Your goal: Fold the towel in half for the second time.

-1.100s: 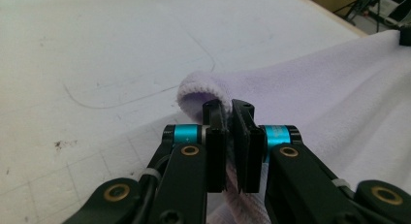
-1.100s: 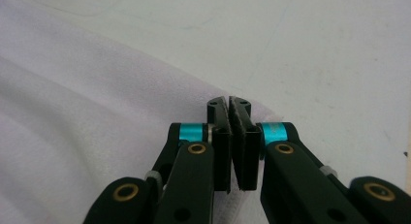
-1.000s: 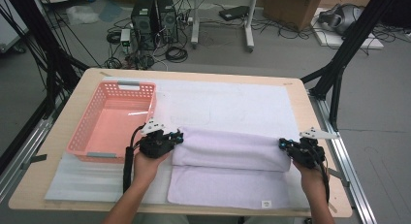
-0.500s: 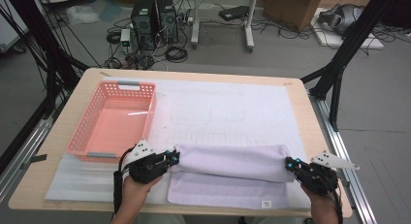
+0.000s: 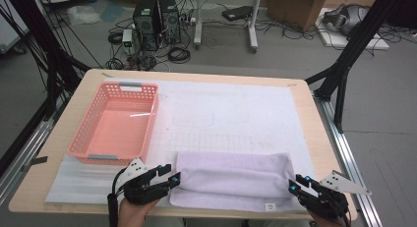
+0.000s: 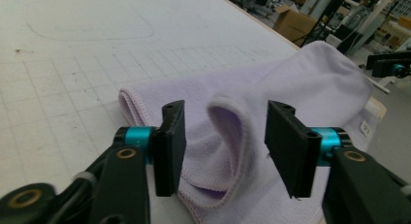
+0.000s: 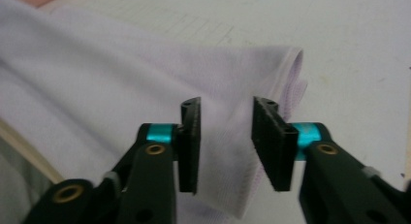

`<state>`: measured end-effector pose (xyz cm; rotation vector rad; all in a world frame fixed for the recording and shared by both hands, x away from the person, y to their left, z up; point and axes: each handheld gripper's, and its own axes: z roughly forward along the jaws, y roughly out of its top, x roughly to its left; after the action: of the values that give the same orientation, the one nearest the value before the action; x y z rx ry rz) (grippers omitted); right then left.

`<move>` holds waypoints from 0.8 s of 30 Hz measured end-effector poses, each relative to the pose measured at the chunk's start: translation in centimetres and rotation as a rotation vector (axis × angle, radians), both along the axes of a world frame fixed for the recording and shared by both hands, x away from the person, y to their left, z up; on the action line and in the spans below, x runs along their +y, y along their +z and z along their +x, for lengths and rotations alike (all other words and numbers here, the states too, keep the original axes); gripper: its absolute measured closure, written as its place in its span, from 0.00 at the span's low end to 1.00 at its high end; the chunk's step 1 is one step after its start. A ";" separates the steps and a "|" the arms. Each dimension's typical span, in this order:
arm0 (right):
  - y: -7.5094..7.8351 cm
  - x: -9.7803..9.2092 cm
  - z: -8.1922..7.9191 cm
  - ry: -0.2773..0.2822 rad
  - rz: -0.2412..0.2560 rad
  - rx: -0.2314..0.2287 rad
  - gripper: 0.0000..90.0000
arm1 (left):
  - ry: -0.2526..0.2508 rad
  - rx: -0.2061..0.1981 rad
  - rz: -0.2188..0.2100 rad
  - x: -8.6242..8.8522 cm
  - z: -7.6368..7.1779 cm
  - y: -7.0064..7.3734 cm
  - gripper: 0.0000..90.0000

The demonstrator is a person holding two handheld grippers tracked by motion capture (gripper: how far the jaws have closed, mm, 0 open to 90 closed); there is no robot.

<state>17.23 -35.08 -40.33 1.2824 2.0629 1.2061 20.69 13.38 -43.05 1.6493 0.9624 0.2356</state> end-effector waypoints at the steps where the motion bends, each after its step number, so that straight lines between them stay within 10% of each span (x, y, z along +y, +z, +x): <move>1: 0.0 0.0 0.0 -0.009 0.002 -0.005 0.60 | -0.003 0.005 0.011 -0.2 -0.1 -0.1 0.52; 8: -1.2 0.3 3.0 -0.089 -0.023 0.047 0.56 | -0.036 0.035 0.084 -1.9 0.3 -0.9 0.54; 11: -1.9 0.4 3.7 -0.058 -0.032 0.090 0.86 | -0.038 0.044 0.124 -2.3 0.3 -1.1 0.87; 24: -0.1 -1.2 -1.0 0.027 0.051 0.064 0.95 | -0.101 0.034 0.084 -0.4 -2.4 -0.4 0.84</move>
<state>16.26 -36.25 -40.45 1.3367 2.1141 1.2516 18.26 12.96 -43.42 1.7787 0.9020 0.1820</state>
